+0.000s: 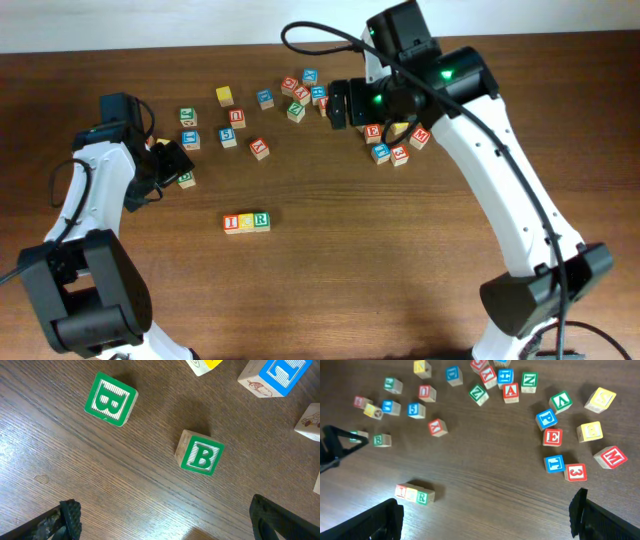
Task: Spell out ICRA
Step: 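Move the right gripper up over the block cluster toward the red A block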
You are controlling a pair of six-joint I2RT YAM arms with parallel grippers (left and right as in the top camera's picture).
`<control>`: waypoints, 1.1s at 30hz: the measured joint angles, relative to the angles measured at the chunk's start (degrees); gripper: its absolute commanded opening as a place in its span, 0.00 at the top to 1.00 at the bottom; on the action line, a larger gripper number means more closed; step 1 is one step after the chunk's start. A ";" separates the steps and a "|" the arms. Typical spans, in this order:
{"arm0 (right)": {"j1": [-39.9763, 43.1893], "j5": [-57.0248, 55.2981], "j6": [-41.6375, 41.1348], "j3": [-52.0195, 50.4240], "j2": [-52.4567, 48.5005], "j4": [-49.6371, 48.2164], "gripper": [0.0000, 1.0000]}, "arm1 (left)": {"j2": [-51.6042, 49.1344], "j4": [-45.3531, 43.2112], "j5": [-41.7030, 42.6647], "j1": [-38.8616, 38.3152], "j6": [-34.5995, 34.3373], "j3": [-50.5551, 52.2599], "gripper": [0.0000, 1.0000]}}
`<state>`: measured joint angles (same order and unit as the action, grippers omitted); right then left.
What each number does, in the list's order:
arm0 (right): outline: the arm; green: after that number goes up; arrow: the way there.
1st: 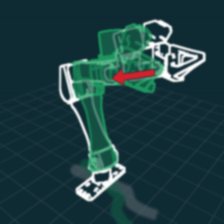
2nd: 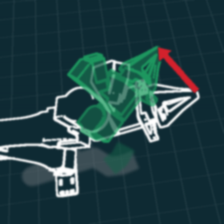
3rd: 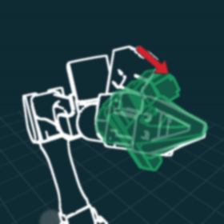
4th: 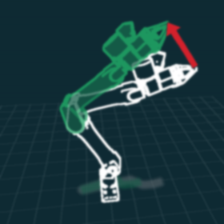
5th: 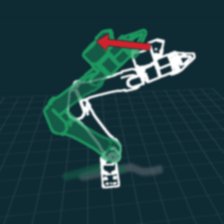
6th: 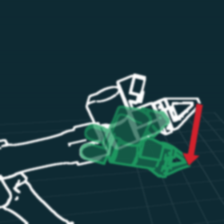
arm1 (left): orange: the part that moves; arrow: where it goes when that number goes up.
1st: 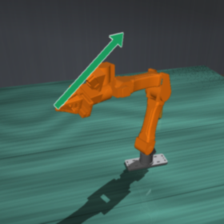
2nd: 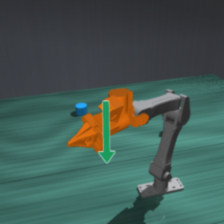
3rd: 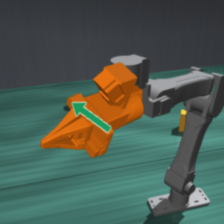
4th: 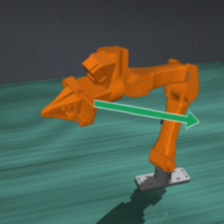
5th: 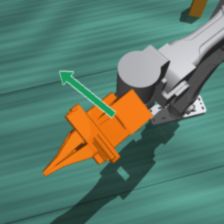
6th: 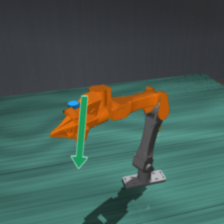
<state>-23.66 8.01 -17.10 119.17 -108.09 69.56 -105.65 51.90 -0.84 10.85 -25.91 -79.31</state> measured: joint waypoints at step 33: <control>0.00 0.00 0.59 -0.11 -2.19 0.13 0.02 | 0.00 0.00 0.00 0.00 -0.02 0.00 0.01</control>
<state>-23.66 8.01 -16.51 119.07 -110.28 69.69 -105.65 51.90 -0.84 10.85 -25.93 -79.31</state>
